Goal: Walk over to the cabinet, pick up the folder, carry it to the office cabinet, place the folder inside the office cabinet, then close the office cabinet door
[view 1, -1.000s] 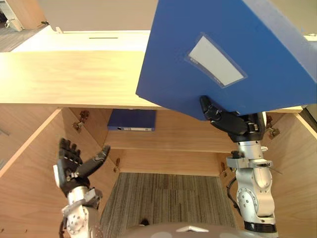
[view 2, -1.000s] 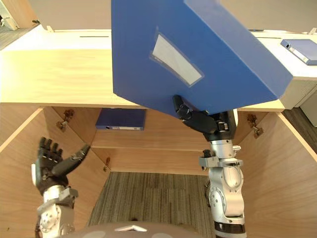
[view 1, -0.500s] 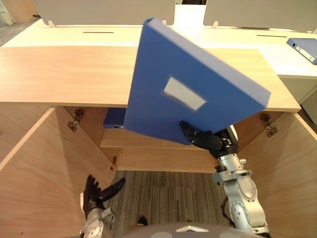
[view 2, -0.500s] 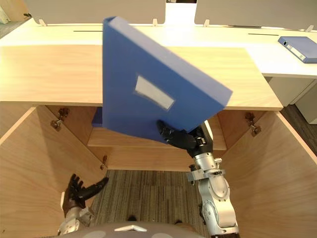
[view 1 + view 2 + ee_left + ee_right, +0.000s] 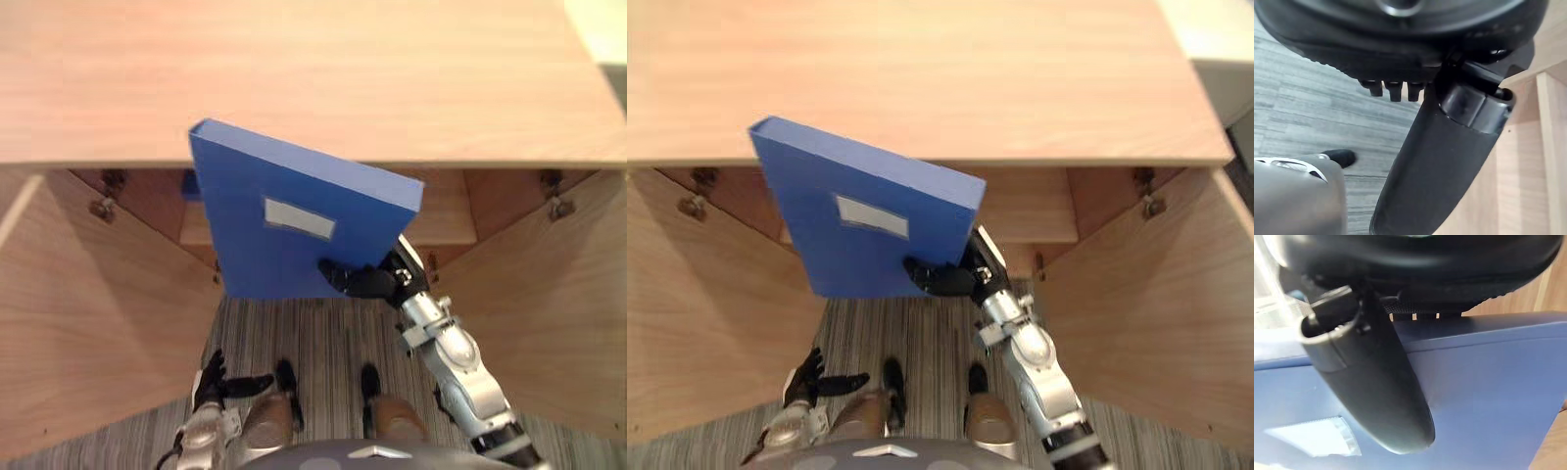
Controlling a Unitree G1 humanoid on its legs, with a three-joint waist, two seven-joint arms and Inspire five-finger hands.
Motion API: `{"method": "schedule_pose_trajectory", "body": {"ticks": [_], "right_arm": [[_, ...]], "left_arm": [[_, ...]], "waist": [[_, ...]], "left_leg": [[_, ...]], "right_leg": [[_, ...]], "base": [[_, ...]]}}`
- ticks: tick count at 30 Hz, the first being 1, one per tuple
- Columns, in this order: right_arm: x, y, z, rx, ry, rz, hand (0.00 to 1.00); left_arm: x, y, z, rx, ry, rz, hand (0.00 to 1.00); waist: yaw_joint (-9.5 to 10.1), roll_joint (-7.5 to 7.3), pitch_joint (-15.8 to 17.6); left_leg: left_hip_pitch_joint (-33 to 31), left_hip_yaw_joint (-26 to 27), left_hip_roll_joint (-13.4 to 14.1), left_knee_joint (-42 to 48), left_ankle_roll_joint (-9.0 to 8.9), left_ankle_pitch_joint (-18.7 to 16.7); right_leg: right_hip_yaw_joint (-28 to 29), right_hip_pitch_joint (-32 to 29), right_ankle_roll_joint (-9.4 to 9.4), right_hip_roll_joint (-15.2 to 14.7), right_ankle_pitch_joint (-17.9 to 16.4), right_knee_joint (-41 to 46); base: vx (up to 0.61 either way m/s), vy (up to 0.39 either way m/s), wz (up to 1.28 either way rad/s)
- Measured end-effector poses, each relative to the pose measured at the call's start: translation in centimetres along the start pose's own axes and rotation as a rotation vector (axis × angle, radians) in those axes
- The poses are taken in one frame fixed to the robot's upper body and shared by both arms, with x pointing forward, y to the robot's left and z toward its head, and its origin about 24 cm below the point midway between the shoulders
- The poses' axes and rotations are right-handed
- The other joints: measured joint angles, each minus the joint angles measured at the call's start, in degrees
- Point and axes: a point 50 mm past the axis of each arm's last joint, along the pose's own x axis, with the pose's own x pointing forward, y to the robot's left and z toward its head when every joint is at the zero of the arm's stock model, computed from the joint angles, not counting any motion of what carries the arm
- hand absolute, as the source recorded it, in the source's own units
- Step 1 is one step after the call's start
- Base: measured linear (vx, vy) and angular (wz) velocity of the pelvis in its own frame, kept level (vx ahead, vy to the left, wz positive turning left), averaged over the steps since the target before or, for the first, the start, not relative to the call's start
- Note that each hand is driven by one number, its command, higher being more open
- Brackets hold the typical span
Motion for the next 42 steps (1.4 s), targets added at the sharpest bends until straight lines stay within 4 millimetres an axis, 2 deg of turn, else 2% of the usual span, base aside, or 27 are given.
{"method": "schedule_pose_trajectory", "body": {"ticks": [1,3,4,6,7,10,12,14,15,16,17,18,19,21,24,32,37,42], "right_arm": [[0.4,-0.1,0.3,-0.034,-0.010,0.004,0.00],[2.1,-0.2,1.4,-0.143,-0.043,0.035,0.00],[2.4,-0.2,1.6,-0.171,-0.047,0.041,0.00],[3.3,-0.3,2.3,-0.262,-0.065,0.073,0.00],[3.5,-0.2,2.4,-0.280,-0.069,0.083,0.00],[4.2,-0.3,3.5,-0.351,-0.103,0.099,0.00],[4.4,-0.3,4.1,-0.359,-0.128,0.087,0.00],[4.7,-0.5,5.6,-0.366,-0.194,0.053,0.00],[4.7,-0.6,6.0,-0.366,-0.212,0.042,0.00],[4.7,-0.9,7.0,-0.360,-0.254,0.017,0.00],[4.6,-1.3,7.8,-0.341,-0.290,-0.015,0.00],[4.6,-1.6,8.1,-0.322,-0.301,-0.035,0.00],[4.4,-2.6,8.6,-0.274,-0.323,-0.095,0.00],[4.3,-3.9,9.3,-0.194,-0.361,-0.170,0.00],[3.9,-5.7,10.5,-0.036,-0.428,-0.250,0.00],[4.1,-8.5,13.8,0.305,-0.629,-0.302,0.00],[5.5,-8.9,16.7,0.517,-0.800,-0.255,0.00],[7.2,-8.9,18.3,0.648,-0.840,-0.249,0.00]], "left_arm": [[0.3,-0.2,0.6,0.003,-0.014,-0.006,1.00],[1.2,-0.6,2.9,0.009,-0.078,-0.017,1.00],[1.4,-0.7,3.4,0.010,-0.092,-0.019,1.00],[1.9,-1.1,5.4,0.004,-0.146,-0.019,1.00],[2.0,-1.1,5.8,-0.001,-0.163,-0.014,1.00],[2.2,-1.5,8.9,-0.017,-0.277,-0.018,1.00],[2.2,-1.7,10.0,-0.028,-0.316,-0.021,1.00],[2.1,-2.3,12.4,-0.045,-0.393,-0.027,1.00],[1.9,-2.5,13.0,-0.050,-0.415,-0.032,1.00],[1.2,-2.8,14.5,-0.063,-0.483,-0.046,1.00],[-0.2,-3.1,15.9,-0.081,-0.577,-0.064,1.00],[-0.9,-3.1,16.3,-0.089,-0.617,-0.071,1.00],[-2.7,-3.1,17.2,-0.119,-0.702,-0.089,1.00],[-4.0,-2.9,17.5,-0.146,-0.763,-0.090,1.00],[-4.5,-2.7,17.5,-0.162,-0.784,-0.085,1.00],[-5.6,-3.0,17.7,-0.203,-0.819,-0.108,1.00],[-5.5,-3.2,18.1,-0.208,-0.826,-0.110,1.00],[-4.5,-4.3,17.7,-0.221,-0.764,-0.107,1.00]], "waist": [[0.01,0.14,0.8],[-0.01,0.16,3.2],[-0.01,0.15,3.6],[0.12,0.26,6.9],[0.16,0.34,7.4],[0.53,0.91,8.2],[0.84,1.06,8.8],[1.19,1.00,9.6],[1.29,0.88,9.7],[1.58,0.71,10.5],[1.82,0.79,11.2],[2.00,0.84,11.3],[3.02,0.93,11.5],[4.00,1.07,11.7],[5.48,1.23,11.7],[6.20,1.35,11.8],[6.00,1.37,11.8],[6.04,1.38,11.8]], "left_leg": [[-1.4,-0.1,0.2,1.2,-0.02,-0.3],[-7.9,-0.5,0.8,6.4,-0.04,-1.5],[-9.6,-0.6,1.0,7.8,-0.10,-1.9],[-14.3,-1.1,1.7,13.5,-0.58,-4.0],[-15.8,-1.2,2.0,15.0,-0.85,-4.6],[-26.3,-2.4,3.6,24.3,-1.08,-7.2],[-29.3,-2.9,4.3,27.4,-1.10,-8.1],[-35.7,-4.2,5.1,32.9,-0.76,-9.1],[-37.3,-4.4,5.3,34.1,-0.77,-9.4],[-40.0,-4.9,5.4,36.3,-0.74,-9.7],[-42.8,-5.8,5.5,38.4,-0.88,-10.2],[-44.0,-6.1,5.6,39.4,-0.96,-10.4],[-46.5,-6.7,5.8,41.5,-1.15,-11.1],[-48.6,-7.0,5.7,43.1,-1.26,-11.4],[-51.7,-7.5,5.6,44.7,-1.56,-11.5],[-55.3,-8.4,5.7,46.1,-2.02,-11.5],[-55.4,-8.5,5.8,45.8,-2.07,-11.5],[-55.3,-8.8,5.8,45.5,-2.24,-11.4]], "right_leg": [[0.0,-1.4,-0.14,0.1,-0.4,1.3],[0.1,-9.0,-0.27,0.1,-2.5,8.5],[0.1,-10.8,-0.21,0.1,-3.1,10.2],[0.3,-16.0,-0.25,0.2,-5.2,16.7],[0.4,-17.6,-0.31,0.3,-5.7,18.3],[0.5,-28.4,-0.52,0.7,-8.9,28.6],[0.4,-31.2,-0.71,0.9,-9.8,31.6],[0.0,-37.3,-1.02,1.1,-11.7,37.4],[0.0,-39.0,-1.10,1.1,-12.2,38.9],[-0.2,-41.7,-1.28,1.1,-13.0,41.5],[-0.6,-44.1,-1.40,1.0,-13.8,43.8],[-0.8,-45.2,-1.53,1.1,-14.1,44.8],[-1.0,-47.6,-1.66,1.0,-15.1,47.1],[-1.0,-49.9,-1.86,0.8,-15.9,49.4],[-1.1,-53.1,-2.23,0.7,-16.8,51.8],[-1.7,-56.7,-2.56,0.7,-17.4,53.7],[-1.8,-56.6,-2.55,0.8,-17.4,53.3],[-2.2,-56.4,-2.56,0.9,-17.4,52.9]], "base": [[-0.21,0.002,-0.03],[-0.18,0.000,-0.01],[-0.21,-0.024,0.03],[-0.25,-0.035,0.00],[-0.22,-0.035,-0.04],[-0.19,-0.056,0.01],[-0.15,-0.038,0.01],[-0.14,-0.033,0.07],[-0.10,-0.039,0.09],[-0.08,-0.028,0.13],[-0.11,-0.036,0.13],[-0.07,-0.017,0.13],[-0.07,-0.012,0.10],[-0.04,-0.007,0.09],[-0.03,-0.008,0.07],[-0.01,0.040,0.04],[-0.01,0.091,-0.01],[-0.01,0.088,0.01]]}}
